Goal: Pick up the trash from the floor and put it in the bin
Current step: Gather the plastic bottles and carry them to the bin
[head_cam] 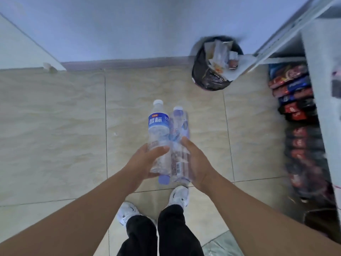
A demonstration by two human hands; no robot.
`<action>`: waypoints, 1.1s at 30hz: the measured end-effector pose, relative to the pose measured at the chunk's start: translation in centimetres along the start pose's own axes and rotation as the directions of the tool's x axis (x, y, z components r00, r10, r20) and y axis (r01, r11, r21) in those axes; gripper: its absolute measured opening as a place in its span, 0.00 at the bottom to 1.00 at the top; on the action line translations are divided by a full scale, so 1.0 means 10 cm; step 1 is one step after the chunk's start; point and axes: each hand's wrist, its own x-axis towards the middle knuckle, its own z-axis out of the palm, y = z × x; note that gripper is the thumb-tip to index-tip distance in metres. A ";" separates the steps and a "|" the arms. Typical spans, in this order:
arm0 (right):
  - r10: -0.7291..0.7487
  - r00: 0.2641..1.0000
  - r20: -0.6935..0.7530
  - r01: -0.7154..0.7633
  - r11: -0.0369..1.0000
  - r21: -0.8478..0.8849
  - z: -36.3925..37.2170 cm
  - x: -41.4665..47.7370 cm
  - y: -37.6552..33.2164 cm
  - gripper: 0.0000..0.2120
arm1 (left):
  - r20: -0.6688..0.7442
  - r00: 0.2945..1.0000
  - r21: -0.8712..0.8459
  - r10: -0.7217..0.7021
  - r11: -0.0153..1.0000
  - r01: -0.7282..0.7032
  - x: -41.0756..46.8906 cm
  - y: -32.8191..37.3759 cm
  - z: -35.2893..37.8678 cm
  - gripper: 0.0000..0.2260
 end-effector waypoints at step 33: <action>0.175 0.984 -0.035 -0.159 0.947 0.278 -2.09 1.75 -4.15 0.25 | -0.005 0.949 -0.069 -0.314 0.947 0.313 3.18 3.06 2.77 0.24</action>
